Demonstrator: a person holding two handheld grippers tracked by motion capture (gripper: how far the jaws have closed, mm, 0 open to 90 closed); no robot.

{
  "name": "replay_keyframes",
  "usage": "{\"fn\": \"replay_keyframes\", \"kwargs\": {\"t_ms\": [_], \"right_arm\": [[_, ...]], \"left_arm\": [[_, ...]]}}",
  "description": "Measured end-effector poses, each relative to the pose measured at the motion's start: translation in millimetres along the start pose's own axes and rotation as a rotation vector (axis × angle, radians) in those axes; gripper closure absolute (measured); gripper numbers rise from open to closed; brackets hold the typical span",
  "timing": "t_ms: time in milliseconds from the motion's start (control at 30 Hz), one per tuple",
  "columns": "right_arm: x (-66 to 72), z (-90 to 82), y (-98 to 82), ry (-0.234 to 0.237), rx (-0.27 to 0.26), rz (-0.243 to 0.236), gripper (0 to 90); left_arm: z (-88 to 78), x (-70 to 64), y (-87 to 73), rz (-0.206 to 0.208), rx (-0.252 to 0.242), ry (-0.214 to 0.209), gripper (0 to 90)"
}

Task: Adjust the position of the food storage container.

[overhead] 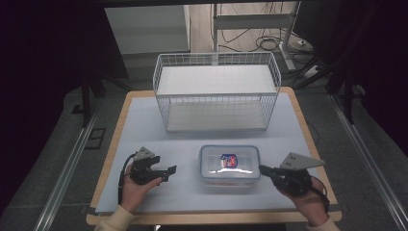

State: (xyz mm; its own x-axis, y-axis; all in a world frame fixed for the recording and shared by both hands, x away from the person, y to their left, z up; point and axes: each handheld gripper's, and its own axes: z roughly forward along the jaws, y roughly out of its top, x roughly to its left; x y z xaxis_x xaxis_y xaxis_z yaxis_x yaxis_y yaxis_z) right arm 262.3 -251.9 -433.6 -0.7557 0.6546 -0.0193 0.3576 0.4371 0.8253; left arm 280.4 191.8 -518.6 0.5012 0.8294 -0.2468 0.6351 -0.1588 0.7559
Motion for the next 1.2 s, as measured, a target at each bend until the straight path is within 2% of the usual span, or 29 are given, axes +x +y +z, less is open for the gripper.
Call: {"fn": "replay_keyframes", "kwargs": {"t_ms": [100, 133, 167, 200, 233, 300, 367, 400, 500, 533, 700, 1033, 1200], "right_arm": [[-25.0, 6.9, 3.7, -0.098, 0.041, 0.013, 90.0], [-25.0, 6.9, 3.7, -0.098, 0.041, 0.013, 90.0], [-40.4, 19.9, 0.6, -0.128, 0.081, 0.043, 90.0], [-40.4, 19.9, 0.6, -0.128, 0.081, 0.043, 90.0], [-47.6, 31.4, -4.2, -0.142, 0.113, 0.055, 90.0], [-50.7, 42.2, -10.7, -0.132, 0.15, 0.065, 90.0], [-50.2, 46.0, -13.5, -0.126, 0.165, 0.064, 90.0], [-47.6, 50.9, -17.2, -0.116, 0.187, 0.06, 90.0], [-40.4, 55.3, -17.9, -0.108, 0.204, 0.048, 90.0], [-38.1, 55.7, -17.3, -0.124, 0.205, 0.031, 90.0], [-35.9, 57.6, -16.8, -0.125, 0.209, 0.039, 90.0], [-21.1, 79.6, -13.4, -0.084, 0.232, -0.006, 90.0], [-16.4, 88.8, -11.0, -0.081, 0.236, -0.018, 90.0]], "left_arm": [[-3.7, -0.3, -1.2, -0.005, -0.011, 0.006, 17.4], [-5.1, -0.3, -1.2, -0.007, -0.012, 0.011, 17.4], [-5.7, -0.3, -1.3, -0.01, -0.017, 0.013, 17.5], [-5.8, -0.3, -1.2, -0.011, -0.017, 0.012, 17.5], [-5.6, -0.4, -0.9, -0.01, -0.014, 0.012, 17.5], [-3.6, -1.0, -0.4, 0.003, -0.007, 0.01, 17.5], [-2.8, -1.2, -0.4, 0.004, -0.007, 0.009, 17.5], [-2.0, -1.3, -0.4, 0.0, -0.006, 0.009, 17.5], [-2.4, -1.6, -0.5, 0.006, -0.006, 0.007, 17.4], [-2.7, -2.2, -0.6, 0.004, -0.007, 0.008, 17.5], [-3.0, -3.0, -0.4, 0.009, -0.004, 0.01, 17.5], [-3.4, -0.5, -1.3, 0.001, -0.006, 0.016, 17.5], [-4.3, 0.2, -2.0, 0.0, -0.006, 0.02, 17.5]]}}
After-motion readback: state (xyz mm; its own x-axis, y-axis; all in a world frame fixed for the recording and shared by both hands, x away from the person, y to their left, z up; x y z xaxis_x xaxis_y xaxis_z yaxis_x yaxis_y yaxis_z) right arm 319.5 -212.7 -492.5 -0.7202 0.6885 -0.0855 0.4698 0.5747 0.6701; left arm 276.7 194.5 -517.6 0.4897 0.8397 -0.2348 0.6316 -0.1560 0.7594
